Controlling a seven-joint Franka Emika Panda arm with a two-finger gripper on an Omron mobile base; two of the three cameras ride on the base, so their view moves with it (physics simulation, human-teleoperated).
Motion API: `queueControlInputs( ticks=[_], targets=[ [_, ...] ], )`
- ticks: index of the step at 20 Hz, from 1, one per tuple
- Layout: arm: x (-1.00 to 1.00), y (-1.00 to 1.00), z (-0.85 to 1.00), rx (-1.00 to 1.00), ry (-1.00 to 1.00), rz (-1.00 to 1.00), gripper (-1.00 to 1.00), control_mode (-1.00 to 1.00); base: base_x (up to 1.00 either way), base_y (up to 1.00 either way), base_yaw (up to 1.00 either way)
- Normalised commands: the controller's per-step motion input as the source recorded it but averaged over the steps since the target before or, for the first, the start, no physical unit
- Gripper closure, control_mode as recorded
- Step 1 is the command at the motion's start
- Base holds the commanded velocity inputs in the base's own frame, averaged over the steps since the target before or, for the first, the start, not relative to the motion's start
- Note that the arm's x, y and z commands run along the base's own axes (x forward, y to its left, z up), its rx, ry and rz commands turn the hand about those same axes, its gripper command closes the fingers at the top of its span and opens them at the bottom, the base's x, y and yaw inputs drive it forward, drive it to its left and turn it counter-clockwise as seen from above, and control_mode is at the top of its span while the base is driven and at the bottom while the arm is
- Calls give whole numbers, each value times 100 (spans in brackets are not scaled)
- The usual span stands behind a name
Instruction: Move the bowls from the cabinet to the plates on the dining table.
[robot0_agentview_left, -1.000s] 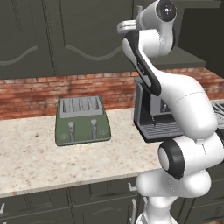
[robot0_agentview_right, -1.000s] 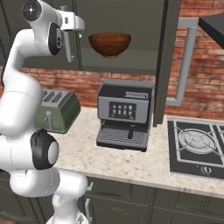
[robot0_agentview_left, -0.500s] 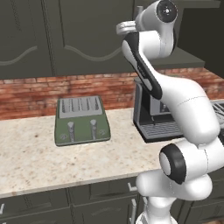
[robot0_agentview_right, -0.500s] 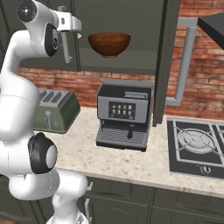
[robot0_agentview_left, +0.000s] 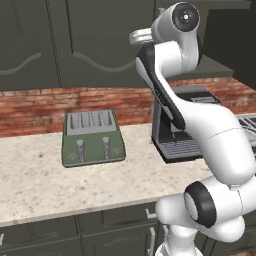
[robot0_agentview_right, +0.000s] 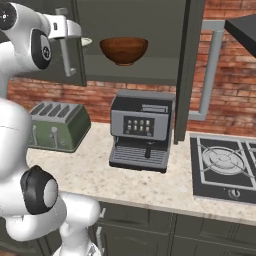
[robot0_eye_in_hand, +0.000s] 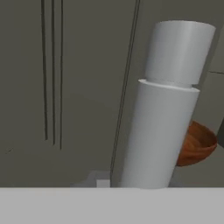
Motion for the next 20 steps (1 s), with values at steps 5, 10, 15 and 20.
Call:
queueControlInputs(
  ticks=[5,10,15,20],
  targets=[
    [-51,87,0,0,0,-12,100,-100,0,0,0],
    [-48,79,0,0,0,-15,100,-100,0,0,0],
    [-49,78,0,0,0,-15,100,-100,0,0,0],
    [-52,81,0,0,0,-14,100,-100,0,0,0]
  ],
)
